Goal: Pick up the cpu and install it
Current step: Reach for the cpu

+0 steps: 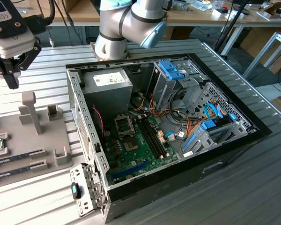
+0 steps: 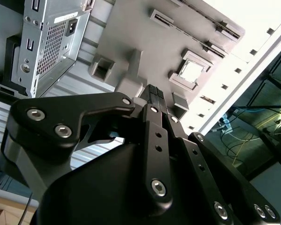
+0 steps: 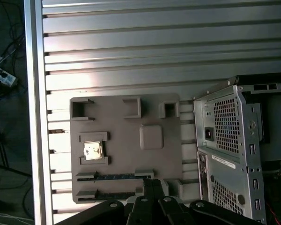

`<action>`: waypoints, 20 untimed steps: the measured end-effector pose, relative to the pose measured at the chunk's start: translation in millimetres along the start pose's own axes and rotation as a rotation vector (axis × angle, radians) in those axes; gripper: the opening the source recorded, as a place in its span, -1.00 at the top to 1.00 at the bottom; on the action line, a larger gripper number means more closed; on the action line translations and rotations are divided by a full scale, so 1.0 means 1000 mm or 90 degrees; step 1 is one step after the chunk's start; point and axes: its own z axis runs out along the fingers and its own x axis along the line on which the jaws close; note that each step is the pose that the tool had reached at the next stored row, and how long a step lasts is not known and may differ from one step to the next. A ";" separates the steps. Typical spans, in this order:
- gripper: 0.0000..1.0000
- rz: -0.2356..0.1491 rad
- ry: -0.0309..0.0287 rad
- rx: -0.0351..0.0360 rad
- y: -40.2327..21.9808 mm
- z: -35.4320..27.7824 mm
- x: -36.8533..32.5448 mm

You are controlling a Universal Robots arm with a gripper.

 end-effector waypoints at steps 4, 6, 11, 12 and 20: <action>0.79 0.000 0.0000 0.0000 -0.0003 -0.0001 0.0036; 0.79 0.000 0.0000 0.0000 -0.0004 -0.0001 0.0058; 0.79 0.000 0.0000 0.0000 -0.0008 -0.0003 0.0110; 0.79 0.000 0.0000 0.0000 -0.0009 -0.0003 0.0123; 0.79 0.000 0.0000 0.0000 -0.0016 -0.0005 0.0210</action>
